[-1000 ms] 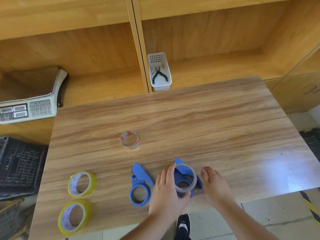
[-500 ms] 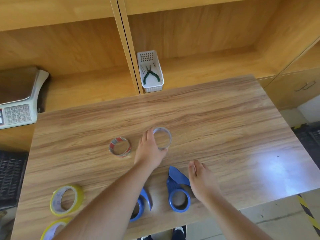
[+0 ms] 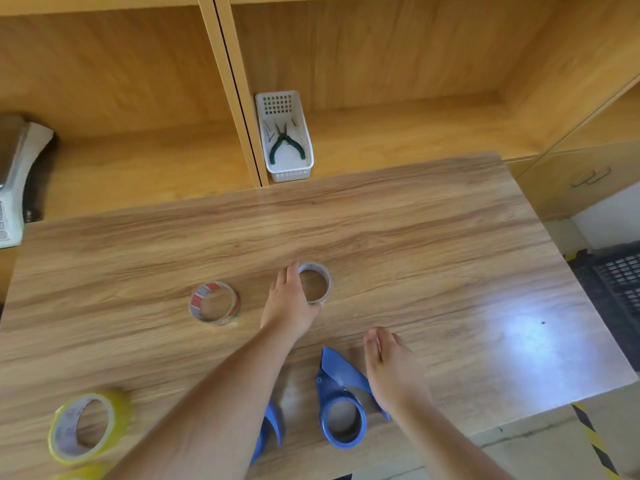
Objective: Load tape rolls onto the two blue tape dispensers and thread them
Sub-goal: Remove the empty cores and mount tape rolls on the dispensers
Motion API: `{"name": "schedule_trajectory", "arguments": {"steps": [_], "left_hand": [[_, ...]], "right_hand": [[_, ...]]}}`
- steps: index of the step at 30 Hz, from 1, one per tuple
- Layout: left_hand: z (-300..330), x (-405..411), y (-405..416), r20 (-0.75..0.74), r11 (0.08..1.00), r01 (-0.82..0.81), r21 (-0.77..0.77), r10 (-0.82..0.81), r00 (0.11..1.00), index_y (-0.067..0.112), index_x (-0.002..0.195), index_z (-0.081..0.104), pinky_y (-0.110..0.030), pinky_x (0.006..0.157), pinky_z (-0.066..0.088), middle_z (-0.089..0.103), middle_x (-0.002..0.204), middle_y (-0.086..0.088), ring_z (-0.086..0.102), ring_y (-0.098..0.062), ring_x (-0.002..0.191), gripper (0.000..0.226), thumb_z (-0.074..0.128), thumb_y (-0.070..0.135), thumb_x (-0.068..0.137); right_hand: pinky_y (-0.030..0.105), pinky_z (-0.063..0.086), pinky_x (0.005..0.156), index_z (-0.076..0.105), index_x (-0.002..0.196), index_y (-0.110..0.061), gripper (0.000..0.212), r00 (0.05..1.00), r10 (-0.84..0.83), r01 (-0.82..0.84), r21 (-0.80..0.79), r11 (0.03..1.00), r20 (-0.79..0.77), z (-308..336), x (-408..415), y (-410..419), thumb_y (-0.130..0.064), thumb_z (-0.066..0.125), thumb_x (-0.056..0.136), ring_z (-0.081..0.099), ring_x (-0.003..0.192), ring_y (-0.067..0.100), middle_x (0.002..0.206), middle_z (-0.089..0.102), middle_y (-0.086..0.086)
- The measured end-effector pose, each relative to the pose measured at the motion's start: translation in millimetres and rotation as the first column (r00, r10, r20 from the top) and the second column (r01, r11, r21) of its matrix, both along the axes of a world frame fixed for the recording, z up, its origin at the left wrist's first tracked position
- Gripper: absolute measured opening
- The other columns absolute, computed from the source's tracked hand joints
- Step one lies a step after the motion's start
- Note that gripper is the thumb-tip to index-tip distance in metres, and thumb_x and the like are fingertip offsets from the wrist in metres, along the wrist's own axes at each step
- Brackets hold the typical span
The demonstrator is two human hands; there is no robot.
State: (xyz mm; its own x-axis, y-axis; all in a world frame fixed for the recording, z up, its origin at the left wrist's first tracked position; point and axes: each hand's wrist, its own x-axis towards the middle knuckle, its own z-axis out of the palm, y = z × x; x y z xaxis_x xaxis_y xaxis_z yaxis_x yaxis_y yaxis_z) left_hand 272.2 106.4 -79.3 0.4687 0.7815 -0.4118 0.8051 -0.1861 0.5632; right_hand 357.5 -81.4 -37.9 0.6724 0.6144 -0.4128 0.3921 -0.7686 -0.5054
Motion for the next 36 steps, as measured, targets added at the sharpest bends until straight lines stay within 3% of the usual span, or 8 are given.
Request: {"name": "schedule_trajectory", "arguments": {"steps": [6,12,16,19,23,28,32,36], "left_hand": [[-2,-8,-4,0.022,1.000,0.020,0.020,-0.020,1.000,0.026,0.161,0.015,-0.041,0.115,0.039,0.028,0.164,0.003,0.033,-0.022,0.148,0.104,0.083,0.038,0.082],[17,-39,-16,0.055,0.985,0.067,0.161,-0.077,0.996,0.030,0.157,0.021,-0.039,0.118,0.036,0.029,0.160,0.006,0.030,-0.021,0.147,0.096,0.080,0.039,0.082],[38,-73,-22,0.015,0.962,0.098,0.254,-0.106,0.994,0.027,0.156,0.025,-0.038,0.119,0.035,0.033,0.158,0.005,0.032,-0.020,0.146,0.088,0.075,0.043,0.085],[49,-109,-26,0.024,0.954,0.083,0.289,-0.094,0.995,0.028,0.154,0.028,-0.039,0.117,0.037,0.030,0.159,0.008,0.033,-0.018,0.147,0.084,0.073,0.045,0.085],[54,-169,-31,0.015,0.957,-0.012,0.289,0.008,1.000,0.034,0.149,0.032,-0.038,0.108,0.045,0.035,0.155,0.013,0.039,-0.016,0.141,0.076,0.068,0.052,0.085],[53,-253,-36,-0.046,0.932,-0.173,0.317,0.198,0.979,0.031,0.149,0.034,-0.038,0.109,0.042,0.041,0.153,0.009,0.043,-0.019,0.138,0.076,0.063,0.061,0.085],[41,-316,-35,-0.158,0.876,-0.394,0.278,0.447,0.881,0.022,0.153,0.030,-0.043,0.113,0.037,0.041,0.154,0.000,0.039,-0.025,0.143,0.100,0.072,0.066,0.074],[29,-353,-32,-0.221,0.787,-0.570,0.237,0.615,0.757,0.017,0.154,0.028,-0.045,0.112,0.036,0.043,0.153,-0.003,0.037,-0.027,0.144,0.119,0.079,0.072,0.061]], "right_hand": [[0.039,0.045,0.081,0.059,0.109,-0.016,0.034,0.999,0.029,-0.029,-0.003,1.000,0.020,7,-5,3,-0.035,0.032,0.102,0.061,0.096,0.029,0.102,0.066,0.004],[0.034,0.036,0.075,0.059,0.103,-0.018,0.023,0.992,0.112,-0.112,0.000,0.994,0.054,20,-29,18,-0.027,0.038,0.103,0.058,0.096,0.030,0.101,0.063,0.004],[0.041,0.045,0.097,0.058,0.131,-0.017,0.033,0.987,0.140,-0.146,0.077,0.986,0.081,29,-60,31,-0.028,0.046,0.102,0.057,0.117,0.031,0.126,0.064,0.006],[0.044,0.043,0.103,0.050,0.141,-0.018,0.041,0.988,0.149,-0.151,0.090,0.984,0.030,37,-89,40,-0.029,0.047,0.101,0.052,0.125,0.033,0.138,0.058,0.007],[0.045,0.043,0.100,0.045,0.143,-0.019,0.042,0.979,0.204,-0.202,0.088,0.975,-0.014,44,-128,49,-0.027,0.044,0.102,0.047,0.124,0.031,0.138,0.054,0.007],[0.044,0.042,0.106,0.041,0.147,-0.021,0.046,0.962,0.272,-0.271,0.031,0.962,-0.039,41,-162,52,-0.030,0.042,0.102,0.043,0.131,0.028,0.143,0.050,0.006],[0.047,0.043,0.100,0.046,0.140,-0.021,0.042,0.938,0.347,-0.347,-0.013,0.938,0.015,30,-177,47,-0.032,0.039,0.100,0.050,0.118,0.034,0.135,0.055,0.010],[0.047,0.043,0.100,0.048,0.140,-0.021,0.041,0.958,0.288,-0.288,-0.018,0.957,0.001,22,-184,46,-0.034,0.047,0.101,0.052,0.119,0.034,0.131,0.059,0.010]]}}
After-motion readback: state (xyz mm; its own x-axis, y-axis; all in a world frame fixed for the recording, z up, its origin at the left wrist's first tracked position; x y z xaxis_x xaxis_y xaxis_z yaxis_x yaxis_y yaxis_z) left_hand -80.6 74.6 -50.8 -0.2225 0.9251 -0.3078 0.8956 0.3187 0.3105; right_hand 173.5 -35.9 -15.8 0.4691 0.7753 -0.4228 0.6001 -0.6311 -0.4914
